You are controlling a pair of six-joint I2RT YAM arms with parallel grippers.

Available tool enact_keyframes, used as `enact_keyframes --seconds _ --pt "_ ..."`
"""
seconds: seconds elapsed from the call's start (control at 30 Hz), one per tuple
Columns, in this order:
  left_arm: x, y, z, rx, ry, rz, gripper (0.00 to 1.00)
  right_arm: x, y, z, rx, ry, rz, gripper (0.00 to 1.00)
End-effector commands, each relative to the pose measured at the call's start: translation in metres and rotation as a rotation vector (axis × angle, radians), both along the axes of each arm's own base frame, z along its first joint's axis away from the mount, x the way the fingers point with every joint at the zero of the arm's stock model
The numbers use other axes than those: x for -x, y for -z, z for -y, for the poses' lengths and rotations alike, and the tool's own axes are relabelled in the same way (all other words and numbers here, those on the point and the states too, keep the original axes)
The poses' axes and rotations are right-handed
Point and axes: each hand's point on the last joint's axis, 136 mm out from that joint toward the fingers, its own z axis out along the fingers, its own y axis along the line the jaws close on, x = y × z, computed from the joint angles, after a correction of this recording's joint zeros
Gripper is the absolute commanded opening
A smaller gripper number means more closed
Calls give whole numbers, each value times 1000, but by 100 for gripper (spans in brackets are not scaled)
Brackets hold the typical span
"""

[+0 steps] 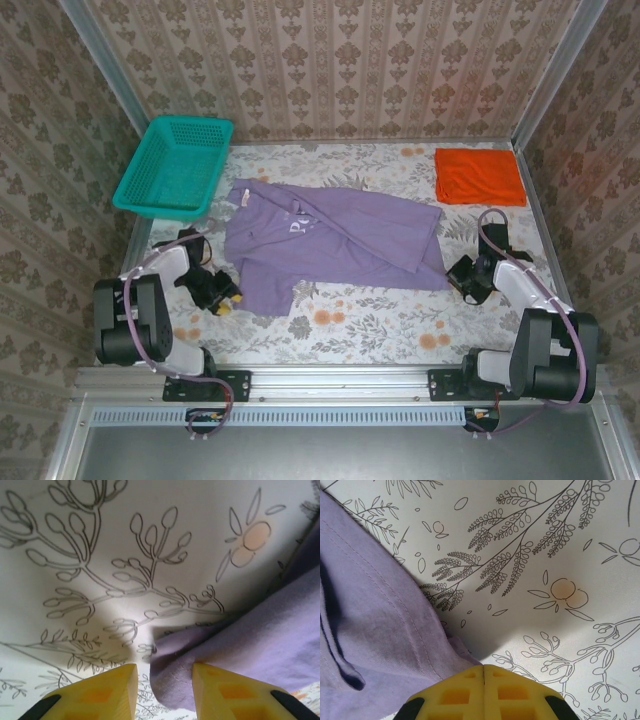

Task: Fold and stack the t-shirts

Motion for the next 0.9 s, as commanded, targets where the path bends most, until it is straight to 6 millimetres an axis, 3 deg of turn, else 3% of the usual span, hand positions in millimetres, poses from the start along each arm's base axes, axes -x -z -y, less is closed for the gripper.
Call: enact_keyframes --seconds 0.0,0.43,0.6,0.87 --pt "-13 -3 -6 -28 -16 29 34 4 -1 -4 -25 -1 10 0" --pt "-10 -25 -31 -98 -117 127 34 11 0 -6 -25 -5 12 0" --pt "-15 -11 -19 -22 -130 92 28 8 0 -6 -33 -3 15 0" --pt "-17 -1 -6 18 -89 57 32 7 -1 -7 -33 -6 18 0"
